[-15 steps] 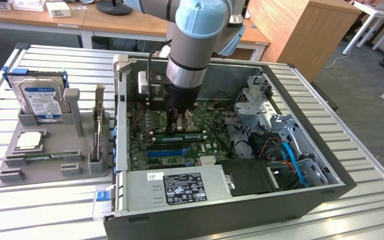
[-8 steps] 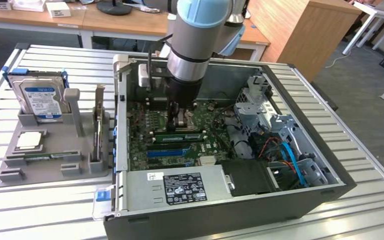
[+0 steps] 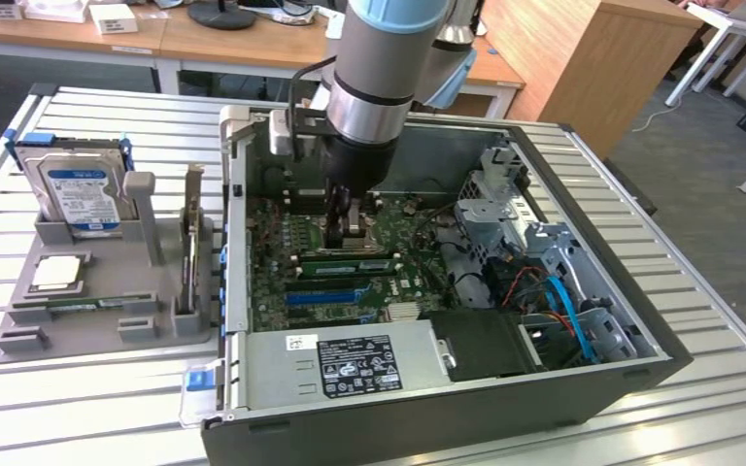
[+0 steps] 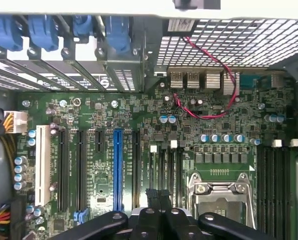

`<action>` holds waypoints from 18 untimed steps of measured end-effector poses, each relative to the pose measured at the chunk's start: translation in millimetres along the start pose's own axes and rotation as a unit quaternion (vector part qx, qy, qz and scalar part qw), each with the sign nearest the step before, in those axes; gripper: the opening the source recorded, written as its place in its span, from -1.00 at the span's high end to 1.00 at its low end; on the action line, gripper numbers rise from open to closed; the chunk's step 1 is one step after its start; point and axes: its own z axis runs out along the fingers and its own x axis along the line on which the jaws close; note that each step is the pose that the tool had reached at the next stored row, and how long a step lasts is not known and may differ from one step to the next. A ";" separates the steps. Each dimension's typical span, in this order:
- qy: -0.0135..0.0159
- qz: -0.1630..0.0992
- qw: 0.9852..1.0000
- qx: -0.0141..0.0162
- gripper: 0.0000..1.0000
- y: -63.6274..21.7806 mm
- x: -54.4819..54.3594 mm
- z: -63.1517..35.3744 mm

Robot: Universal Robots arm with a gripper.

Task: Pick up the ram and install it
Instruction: 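Press down the ram until it locks into place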

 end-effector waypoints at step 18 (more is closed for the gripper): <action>0.000 0.000 1.000 0.000 0.79 -25.7 -0.4 -1.0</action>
